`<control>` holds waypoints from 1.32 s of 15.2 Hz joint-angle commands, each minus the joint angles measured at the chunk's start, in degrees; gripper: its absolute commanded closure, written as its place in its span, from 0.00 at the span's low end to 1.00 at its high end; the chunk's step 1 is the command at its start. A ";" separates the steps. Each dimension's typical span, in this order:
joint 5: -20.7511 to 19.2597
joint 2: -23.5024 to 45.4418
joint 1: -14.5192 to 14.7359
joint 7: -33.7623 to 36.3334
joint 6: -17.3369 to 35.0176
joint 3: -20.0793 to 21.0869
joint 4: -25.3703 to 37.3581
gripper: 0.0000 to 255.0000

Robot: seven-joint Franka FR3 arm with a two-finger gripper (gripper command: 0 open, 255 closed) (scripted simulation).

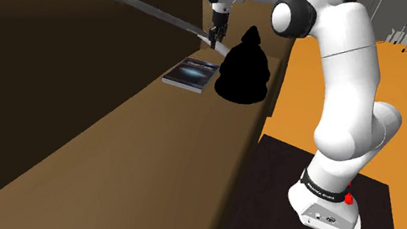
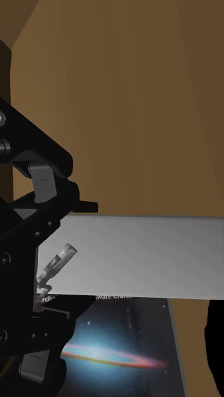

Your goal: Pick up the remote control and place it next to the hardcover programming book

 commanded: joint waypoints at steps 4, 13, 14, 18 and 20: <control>1.57 18.45 -6.26 -3.74 -13.79 0.05 32.21 1.00; 1.43 12.98 -5.21 -4.47 -2.56 -0.12 15.45 1.00; 1.44 12.83 -5.15 -4.52 -1.68 -0.13 14.41 1.00; 1.50 12.57 -4.96 -4.71 1.59 -0.12 10.87 1.00; 1.53 12.61 -4.89 -4.79 3.09 -0.11 9.40 1.00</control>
